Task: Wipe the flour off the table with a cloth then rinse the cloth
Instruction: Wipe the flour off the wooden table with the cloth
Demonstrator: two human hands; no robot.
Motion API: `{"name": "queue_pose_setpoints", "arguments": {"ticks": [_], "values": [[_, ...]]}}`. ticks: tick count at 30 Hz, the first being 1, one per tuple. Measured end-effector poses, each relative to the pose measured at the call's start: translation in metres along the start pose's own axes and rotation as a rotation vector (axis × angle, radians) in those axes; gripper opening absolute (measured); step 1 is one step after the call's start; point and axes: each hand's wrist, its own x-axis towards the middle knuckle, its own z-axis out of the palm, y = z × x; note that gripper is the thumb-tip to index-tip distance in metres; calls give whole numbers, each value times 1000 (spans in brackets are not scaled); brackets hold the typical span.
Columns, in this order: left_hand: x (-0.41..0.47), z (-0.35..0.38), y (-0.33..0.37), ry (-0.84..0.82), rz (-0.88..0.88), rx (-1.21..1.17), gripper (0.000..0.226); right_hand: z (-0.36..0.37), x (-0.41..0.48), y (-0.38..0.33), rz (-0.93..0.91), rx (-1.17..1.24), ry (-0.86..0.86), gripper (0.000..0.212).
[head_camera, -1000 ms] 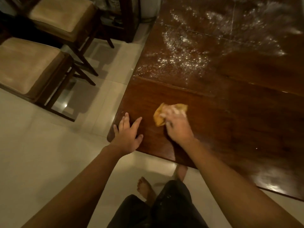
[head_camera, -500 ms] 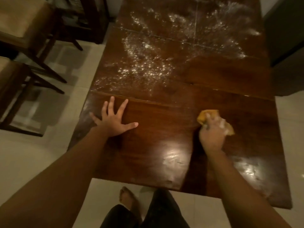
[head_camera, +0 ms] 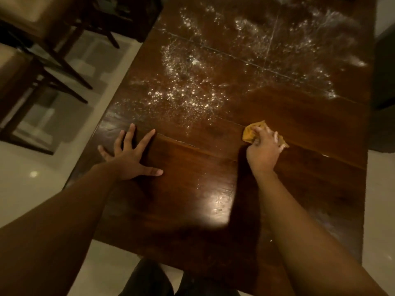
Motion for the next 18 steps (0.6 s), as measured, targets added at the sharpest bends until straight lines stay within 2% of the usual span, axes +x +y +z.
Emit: {"name": "queue_pose_setpoints", "arguments": {"ticks": [2,4,5,6,7,10,12,14,18], "values": [[0,0,-1,0,4,-13,116,14,6,-21,-253,-75,-118,47],[2,0,-2,8,9,-21,117,10,21,-23,-610,-108,-375,44],[2,0,-2,11,8,-28,117,2,36,-18,-722,-120,-471,43],[3,0,-2,13,4,-36,117,-7,56,-12,-757,-136,-505,41],[4,0,-2,15,-1,-40,118,-13,74,-8,-717,-147,-473,40],[5,0,-2,18,-5,-36,120,-12,126,-17,-350,-86,-188,38],[6,-1,-1,25,-12,-30,121,4,143,-46,-193,-89,-37,39],[6,-1,0,37,-27,-25,122,24,142,-86,-256,-117,-48,41],[8,-3,2,51,-36,-25,125,56,136,-137,-667,-131,-329,43]]}}
